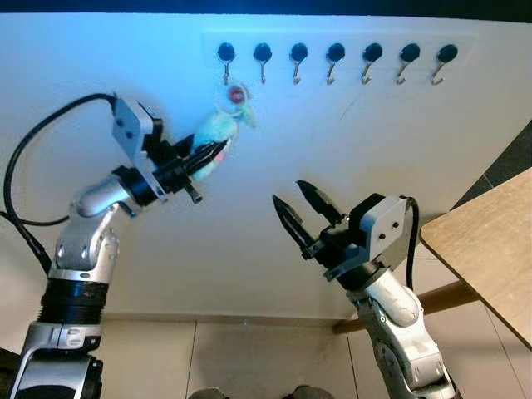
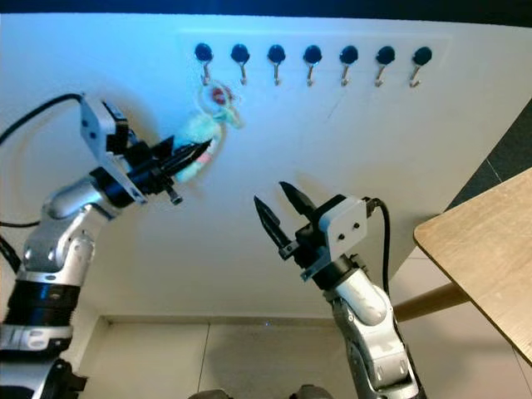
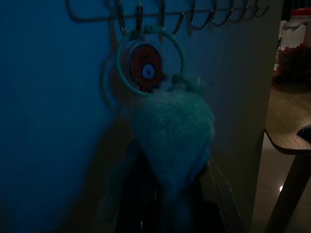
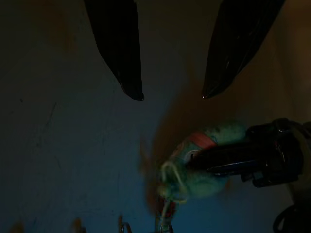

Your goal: Hang keys on a hook

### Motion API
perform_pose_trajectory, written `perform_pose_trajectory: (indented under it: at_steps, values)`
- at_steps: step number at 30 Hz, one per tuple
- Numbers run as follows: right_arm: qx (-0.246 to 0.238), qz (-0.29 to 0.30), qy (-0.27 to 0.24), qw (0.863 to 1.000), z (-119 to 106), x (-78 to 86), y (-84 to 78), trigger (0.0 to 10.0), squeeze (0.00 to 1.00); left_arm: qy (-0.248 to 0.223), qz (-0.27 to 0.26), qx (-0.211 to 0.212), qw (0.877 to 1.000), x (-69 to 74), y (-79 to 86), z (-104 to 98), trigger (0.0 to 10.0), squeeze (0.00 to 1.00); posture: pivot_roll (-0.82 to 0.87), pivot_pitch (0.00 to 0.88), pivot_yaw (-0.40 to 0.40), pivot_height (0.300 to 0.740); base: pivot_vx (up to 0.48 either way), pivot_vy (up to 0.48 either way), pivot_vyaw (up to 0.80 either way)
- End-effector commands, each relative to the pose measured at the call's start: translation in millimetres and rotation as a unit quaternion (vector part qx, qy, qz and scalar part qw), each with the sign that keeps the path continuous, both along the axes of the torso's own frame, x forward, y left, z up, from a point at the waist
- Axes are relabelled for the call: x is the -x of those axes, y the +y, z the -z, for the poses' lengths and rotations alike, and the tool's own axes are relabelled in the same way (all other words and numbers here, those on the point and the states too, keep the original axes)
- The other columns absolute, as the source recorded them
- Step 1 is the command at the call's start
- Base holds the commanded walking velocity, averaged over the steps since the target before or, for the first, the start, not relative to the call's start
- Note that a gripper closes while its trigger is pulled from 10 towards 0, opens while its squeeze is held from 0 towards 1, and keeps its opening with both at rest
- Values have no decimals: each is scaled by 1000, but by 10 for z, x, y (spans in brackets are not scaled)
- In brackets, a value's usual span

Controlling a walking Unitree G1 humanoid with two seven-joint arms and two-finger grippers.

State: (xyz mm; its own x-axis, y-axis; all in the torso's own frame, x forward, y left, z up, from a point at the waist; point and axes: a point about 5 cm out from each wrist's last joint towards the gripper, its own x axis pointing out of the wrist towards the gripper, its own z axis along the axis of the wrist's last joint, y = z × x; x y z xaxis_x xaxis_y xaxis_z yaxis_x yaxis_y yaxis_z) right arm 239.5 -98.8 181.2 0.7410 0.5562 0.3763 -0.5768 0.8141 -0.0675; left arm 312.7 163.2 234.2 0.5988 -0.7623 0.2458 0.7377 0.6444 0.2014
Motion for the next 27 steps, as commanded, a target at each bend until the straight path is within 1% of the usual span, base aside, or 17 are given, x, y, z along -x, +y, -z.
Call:
perform_pose_trajectory:
  at_steps: [1, 5, 9, 14, 18, 22, 23, 24, 25, 27]
  values:
    - [-13, 5, -10, 1000, -65, 6, -15, 10000, 0, 10, 15, 9, 1000, 37, -106, 52, 10000, 0, 14, 78, 9, 740, 0, 0, 0]
    - [-32, 15, -21, 999, -145, -14, -37, 10000, 0, 1, 14, 19, 1000, 39, -155, 24, 10000, 0, 14, 80, 9, 740, 0, 0, 0]
    - [-50, 23, -32, 998, -231, -36, -58, 10000, 0, -14, -1, 29, 999, 13, -169, -25, 10000, 0, 14, 81, 9, 740, 0, 0, 0]
    - [-55, 26, -36, 998, -261, -41, -63, 10000, 0, -14, -1, 29, 1000, 14, -175, -29, 10000, 0, 14, 80, 10, 740, 0, 0, 0]
    - [-71, 29, -43, 996, -322, -47, -72, 10000, 0, -18, -1, 37, 999, 18, -207, -52, 10000, 0, 14, 80, 11, 740, 0, 0, 0]
    - [-75, 26, -40, 996, -321, -48, -67, 10000, 0, -18, 1, 39, 999, 20, -214, -57, 10000, 0, 16, 80, 11, 740, 0, 0, 0]
    - [-75, 25, -38, 996, -319, -49, -65, 10000, 0, -15, 3, 41, 999, 22, -217, -62, 10000, 384, 16, 80, 11, 740, 0, 0, 0]
    - [-75, 25, -38, 996, -319, -49, -65, 10000, 0, -15, 3, 41, 999, 22, -217, -62, 10000, 384, 16, 80, 11, 740, 0, 0, 0]
    - [-75, 25, -36, 996, -318, -49, -64, 10000, 0, -13, 7, 42, 999, 24, -216, -65, 10000, 1000, 17, 80, 12, 740, 0, 0, 0]
    - [-76, 25, -36, 996, -317, -49, -64, 10000, 0, -13, 7, 42, 999, 24, -215, -67, 10000, 1000, 17, 80, 12, 740, 0, 0, 0]
